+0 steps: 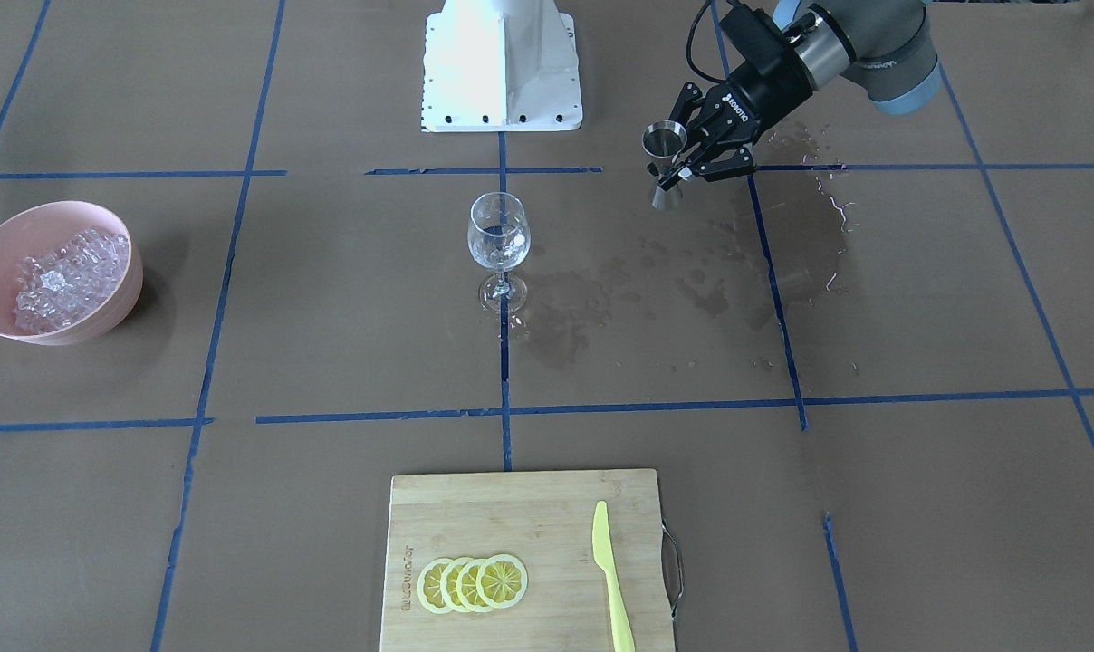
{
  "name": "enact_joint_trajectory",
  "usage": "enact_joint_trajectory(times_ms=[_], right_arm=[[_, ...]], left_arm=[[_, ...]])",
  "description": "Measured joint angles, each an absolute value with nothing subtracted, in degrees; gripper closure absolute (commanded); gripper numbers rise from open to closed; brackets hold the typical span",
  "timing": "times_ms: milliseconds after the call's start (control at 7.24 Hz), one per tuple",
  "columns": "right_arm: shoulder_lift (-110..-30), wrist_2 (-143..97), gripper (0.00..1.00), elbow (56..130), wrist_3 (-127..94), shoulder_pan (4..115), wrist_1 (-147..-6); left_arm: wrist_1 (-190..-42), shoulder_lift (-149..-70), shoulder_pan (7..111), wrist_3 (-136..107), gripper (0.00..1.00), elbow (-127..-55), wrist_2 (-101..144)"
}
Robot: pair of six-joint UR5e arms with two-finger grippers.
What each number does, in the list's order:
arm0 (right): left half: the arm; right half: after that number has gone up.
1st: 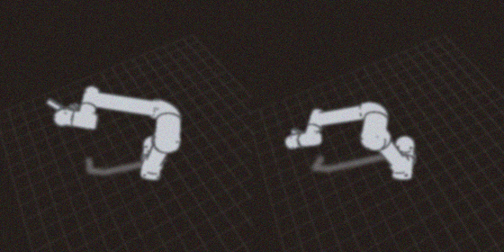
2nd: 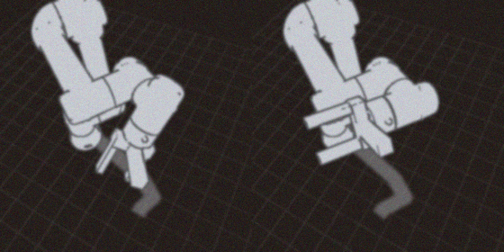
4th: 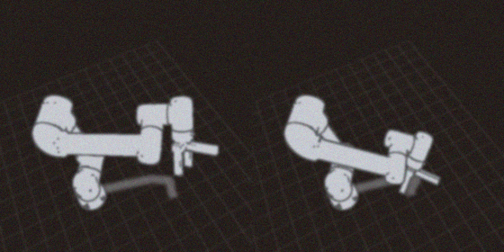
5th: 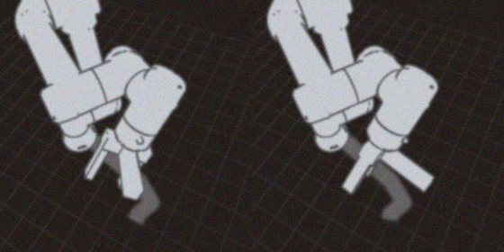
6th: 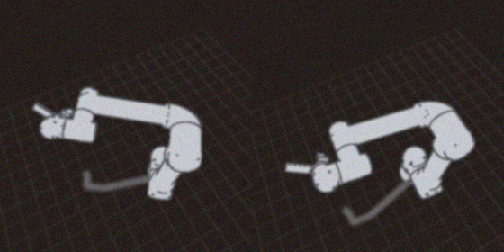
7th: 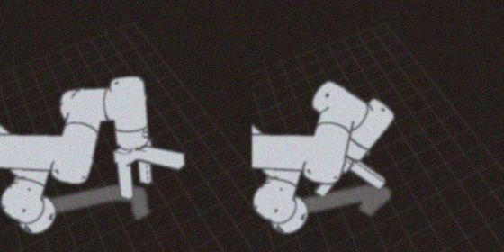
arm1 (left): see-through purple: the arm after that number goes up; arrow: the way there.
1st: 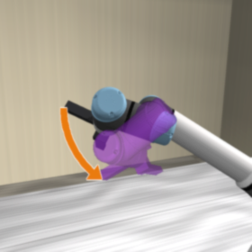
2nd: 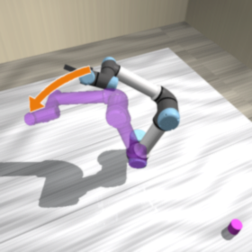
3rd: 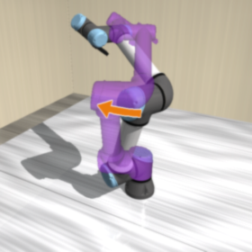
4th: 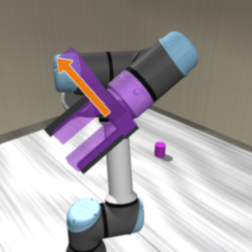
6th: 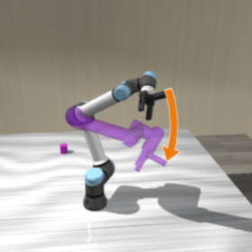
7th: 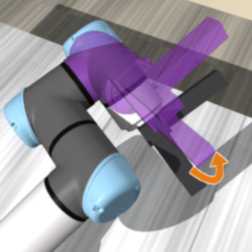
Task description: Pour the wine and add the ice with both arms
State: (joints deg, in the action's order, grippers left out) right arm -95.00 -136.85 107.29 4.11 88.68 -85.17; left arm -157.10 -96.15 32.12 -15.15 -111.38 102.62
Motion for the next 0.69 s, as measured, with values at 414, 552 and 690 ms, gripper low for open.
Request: enact_joint_trajectory(times_ms=[414, 552, 690], right_arm=[[-95.3, -136.8, 0.0, 107.2, 4.1, 88.7, -85.2], [-95.5, -136.8, 0.0, 107.2, 4.1, 88.7, -85.2], [-95.6, -136.8, 0.0, 107.2, 4.1, 88.7, -85.2]], left_arm=[[-138.0, -108.3, 33.0, -15.2, 1.0, -112.3, 104.2], [-131.1, -112.4, 32.8, -15.2, 1.0, -112.5, 104.2], [-125.9, -115.2, 32.7, -15.1, 1.0, -112.5, 104.2]])
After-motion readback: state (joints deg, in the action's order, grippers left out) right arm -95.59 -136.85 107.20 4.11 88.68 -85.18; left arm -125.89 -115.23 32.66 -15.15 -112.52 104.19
